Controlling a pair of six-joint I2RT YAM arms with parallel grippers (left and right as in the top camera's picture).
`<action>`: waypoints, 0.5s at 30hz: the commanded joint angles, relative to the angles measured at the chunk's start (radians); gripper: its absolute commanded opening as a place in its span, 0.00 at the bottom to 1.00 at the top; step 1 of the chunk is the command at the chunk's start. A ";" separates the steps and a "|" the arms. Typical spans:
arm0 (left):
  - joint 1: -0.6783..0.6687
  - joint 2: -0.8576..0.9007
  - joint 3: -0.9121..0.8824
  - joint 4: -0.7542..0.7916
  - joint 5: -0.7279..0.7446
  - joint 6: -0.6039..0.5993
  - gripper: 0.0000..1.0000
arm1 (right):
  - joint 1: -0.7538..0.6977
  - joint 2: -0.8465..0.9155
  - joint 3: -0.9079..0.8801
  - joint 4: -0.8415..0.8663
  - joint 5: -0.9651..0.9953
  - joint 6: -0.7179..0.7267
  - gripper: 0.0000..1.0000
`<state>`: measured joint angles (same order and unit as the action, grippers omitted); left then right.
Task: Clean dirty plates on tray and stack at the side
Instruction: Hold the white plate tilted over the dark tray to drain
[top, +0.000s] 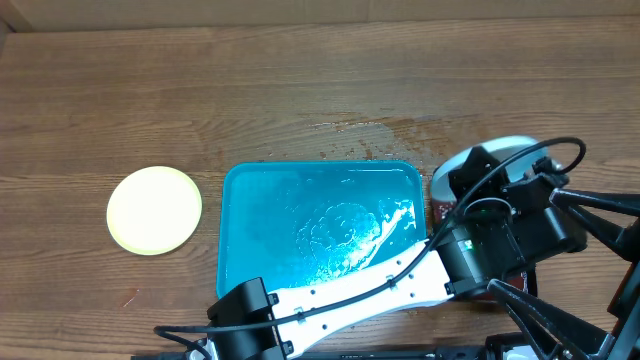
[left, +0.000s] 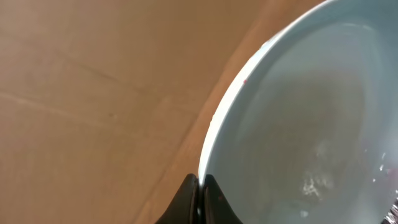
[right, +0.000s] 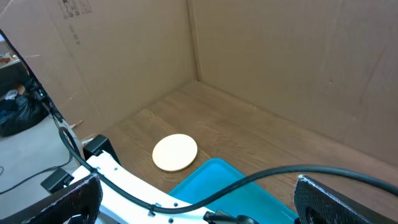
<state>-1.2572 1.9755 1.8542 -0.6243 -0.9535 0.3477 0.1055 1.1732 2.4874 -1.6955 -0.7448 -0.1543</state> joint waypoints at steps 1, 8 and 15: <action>-0.022 -0.001 0.021 -0.077 0.360 0.010 0.04 | 0.006 -0.006 0.013 0.002 -0.010 -0.003 1.00; -0.027 0.016 0.020 0.020 -0.020 -0.142 0.04 | 0.006 -0.006 0.013 0.002 -0.010 -0.003 1.00; 0.005 0.093 0.021 0.049 -0.119 0.067 0.04 | 0.006 -0.006 0.012 0.002 -0.010 -0.003 1.00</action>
<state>-1.2629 2.0220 1.8637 -0.5297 -1.0435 0.3332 0.1055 1.1732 2.4874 -1.6951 -0.7456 -0.1539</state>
